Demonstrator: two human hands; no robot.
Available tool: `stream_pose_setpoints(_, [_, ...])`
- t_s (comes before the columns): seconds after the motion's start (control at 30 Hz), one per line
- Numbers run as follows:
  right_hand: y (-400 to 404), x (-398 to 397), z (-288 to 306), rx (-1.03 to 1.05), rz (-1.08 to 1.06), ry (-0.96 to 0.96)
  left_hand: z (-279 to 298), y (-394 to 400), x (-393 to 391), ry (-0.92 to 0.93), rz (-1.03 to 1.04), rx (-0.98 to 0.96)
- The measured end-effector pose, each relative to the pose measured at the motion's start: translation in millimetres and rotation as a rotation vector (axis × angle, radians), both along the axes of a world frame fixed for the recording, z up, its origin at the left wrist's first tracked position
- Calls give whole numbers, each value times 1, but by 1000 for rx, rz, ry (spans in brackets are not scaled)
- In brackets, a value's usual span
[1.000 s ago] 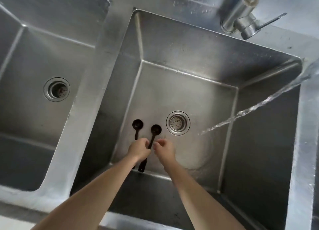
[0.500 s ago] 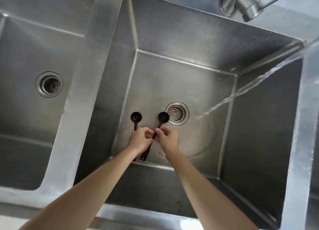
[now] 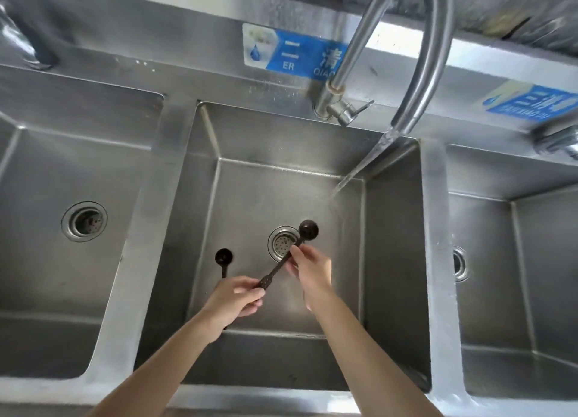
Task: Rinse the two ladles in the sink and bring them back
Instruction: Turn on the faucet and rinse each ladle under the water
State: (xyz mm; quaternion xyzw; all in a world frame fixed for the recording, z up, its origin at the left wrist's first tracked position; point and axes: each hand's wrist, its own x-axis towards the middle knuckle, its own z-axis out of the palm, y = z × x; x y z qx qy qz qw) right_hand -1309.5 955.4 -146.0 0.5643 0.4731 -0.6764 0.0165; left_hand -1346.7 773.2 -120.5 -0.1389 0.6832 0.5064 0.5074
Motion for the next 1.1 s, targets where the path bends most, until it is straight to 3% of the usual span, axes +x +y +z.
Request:
stream_pose_setpoints(0.23, [30,-32,48,-39,-89,57,47,28,-22,52,256,96])
stream_pose_setpoints(0.47, [60,-49,71,-120,-21,-72,77,43,-39,73,242,116])
stream_pose_setpoints(0.57, [68,-56,72,-185,-86,-54,79,48,-43,44,247,110])
stream_pose_setpoints(0.73, [78,-67,61,-138,-64,-81,73,52,-45,27,267,101])
stream_pose_setpoints(1.1, [108,-85,62,-17,324,-162,64,33,-55,57,256,75])
